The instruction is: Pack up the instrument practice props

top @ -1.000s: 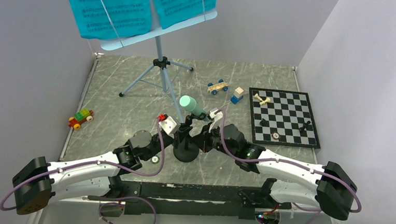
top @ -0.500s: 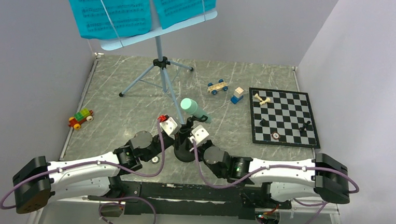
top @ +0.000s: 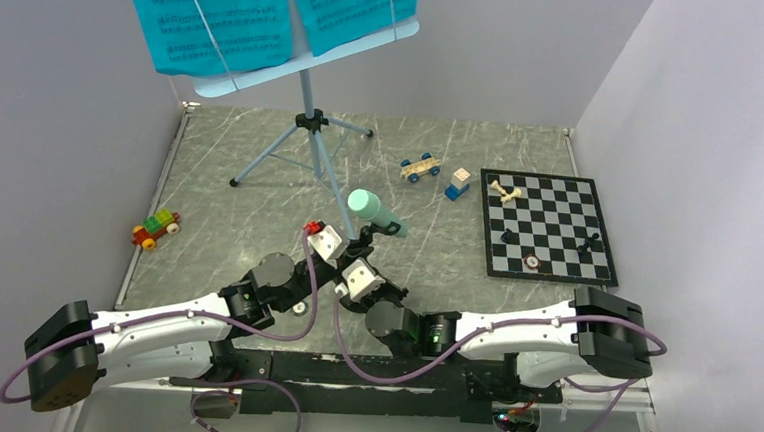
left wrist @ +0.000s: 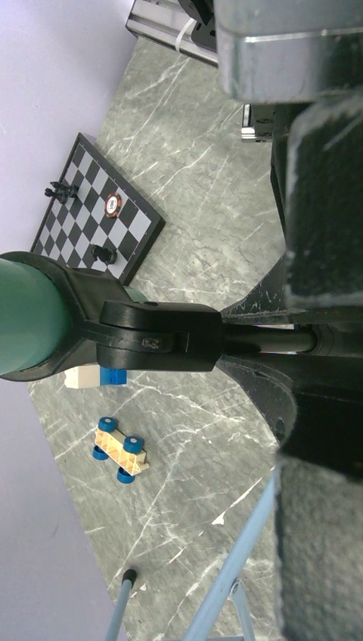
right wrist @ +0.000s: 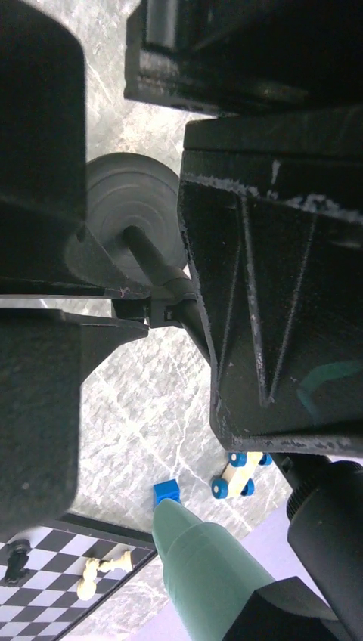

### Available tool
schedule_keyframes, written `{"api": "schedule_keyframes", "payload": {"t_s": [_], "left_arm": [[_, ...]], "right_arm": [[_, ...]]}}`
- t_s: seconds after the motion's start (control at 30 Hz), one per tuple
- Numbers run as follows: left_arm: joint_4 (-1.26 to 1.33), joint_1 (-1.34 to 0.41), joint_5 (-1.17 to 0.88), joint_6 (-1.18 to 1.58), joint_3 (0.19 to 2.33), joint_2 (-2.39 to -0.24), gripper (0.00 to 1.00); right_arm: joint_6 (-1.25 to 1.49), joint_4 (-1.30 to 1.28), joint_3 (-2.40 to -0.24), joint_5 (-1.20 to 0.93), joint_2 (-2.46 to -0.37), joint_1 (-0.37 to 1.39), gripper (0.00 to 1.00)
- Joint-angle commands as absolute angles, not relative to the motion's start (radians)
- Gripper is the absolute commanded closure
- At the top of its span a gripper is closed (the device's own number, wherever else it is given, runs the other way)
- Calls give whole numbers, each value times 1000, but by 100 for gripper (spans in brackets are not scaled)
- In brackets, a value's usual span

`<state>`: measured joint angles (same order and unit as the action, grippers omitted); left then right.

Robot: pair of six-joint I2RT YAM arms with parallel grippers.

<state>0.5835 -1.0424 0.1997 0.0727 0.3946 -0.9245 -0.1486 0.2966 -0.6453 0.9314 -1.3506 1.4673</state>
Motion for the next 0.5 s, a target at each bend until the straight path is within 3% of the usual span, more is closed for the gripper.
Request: {"api": "schedule_keyframes", "payload": {"t_s": [0.0,0.03,0.13,0.2,0.37,0.47], "left_arm": [[524,-1039,266,106,373,-933,100],[527,-1039,271,106,373,-935,100],[530,-1039,288,102,373,-934,100],[538,-1039,297,96,373,-933,100],[562,-1039,305,87,372,-935,100],[572,-1039,317,90,377,-939,100]], "right_arm": [[-129,78,-637,962,-1342,1470,100],[-108,50,-647,953,-1328,1470,100],[-31,-7,-669,897,-1257,1469,49],[56,-60,-679,865,-1199,1468,33],[230,-125,-673,801,-1056,1455,21],[365,-112,-632,634,-960,1370,19]]}}
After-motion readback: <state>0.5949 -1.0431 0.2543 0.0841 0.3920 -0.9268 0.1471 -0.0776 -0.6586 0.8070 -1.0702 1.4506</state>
